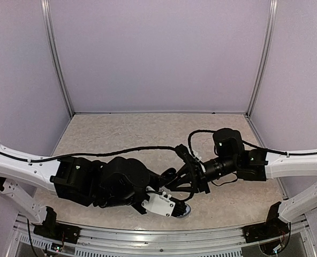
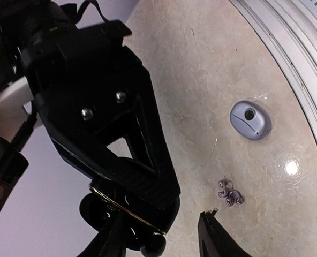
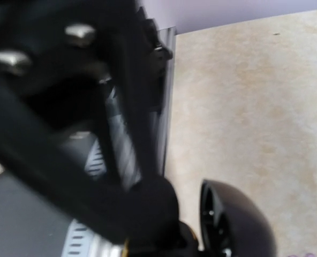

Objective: Insert the wireless bluetooth earbuds into the charging case
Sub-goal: Adjust the left earbud in the left side groove of the charging case, then move the right earbud to the center of the board.

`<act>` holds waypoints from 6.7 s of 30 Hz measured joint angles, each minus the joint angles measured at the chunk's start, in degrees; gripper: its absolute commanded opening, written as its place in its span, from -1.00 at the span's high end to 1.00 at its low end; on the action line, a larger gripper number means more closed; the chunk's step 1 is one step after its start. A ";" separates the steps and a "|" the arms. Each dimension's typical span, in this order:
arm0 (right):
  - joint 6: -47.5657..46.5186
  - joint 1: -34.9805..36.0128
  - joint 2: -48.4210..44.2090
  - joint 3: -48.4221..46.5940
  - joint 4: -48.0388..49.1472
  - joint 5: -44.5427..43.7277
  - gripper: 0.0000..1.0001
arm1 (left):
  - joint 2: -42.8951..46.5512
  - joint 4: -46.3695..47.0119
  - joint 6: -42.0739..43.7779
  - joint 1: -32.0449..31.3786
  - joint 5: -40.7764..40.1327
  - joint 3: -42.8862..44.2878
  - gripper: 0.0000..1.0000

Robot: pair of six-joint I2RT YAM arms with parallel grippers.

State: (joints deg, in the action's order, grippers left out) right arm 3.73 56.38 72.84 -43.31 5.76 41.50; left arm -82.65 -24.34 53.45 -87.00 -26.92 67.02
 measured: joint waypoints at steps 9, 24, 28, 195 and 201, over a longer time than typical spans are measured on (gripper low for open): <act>0.33 -1.73 0.09 0.68 1.51 -1.62 1.00 | 7.10 7.78 -0.85 -1.51 6.80 -0.02 0.03; -5.84 -2.36 -7.15 3.80 8.48 0.20 1.00 | 19.78 16.83 -20.59 14.23 26.03 -8.39 -0.03; -8.13 -2.40 -7.93 3.80 9.42 2.08 1.00 | 20.00 18.78 -25.70 17.05 32.39 -9.16 -0.10; -1.95 -9.53 -17.44 14.10 16.35 -7.69 1.00 | -26.86 1.27 -79.21 35.47 15.76 0.92 -0.11; -1.95 -9.53 -17.44 14.10 16.33 -7.63 1.00 | -26.86 0.66 -80.00 36.92 14.38 1.49 -0.03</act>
State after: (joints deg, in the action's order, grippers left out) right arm 1.78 46.85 55.40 -29.21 22.09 33.87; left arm -109.51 -23.68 -26.55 -50.09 -12.53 68.51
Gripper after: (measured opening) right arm 0.232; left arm 0.530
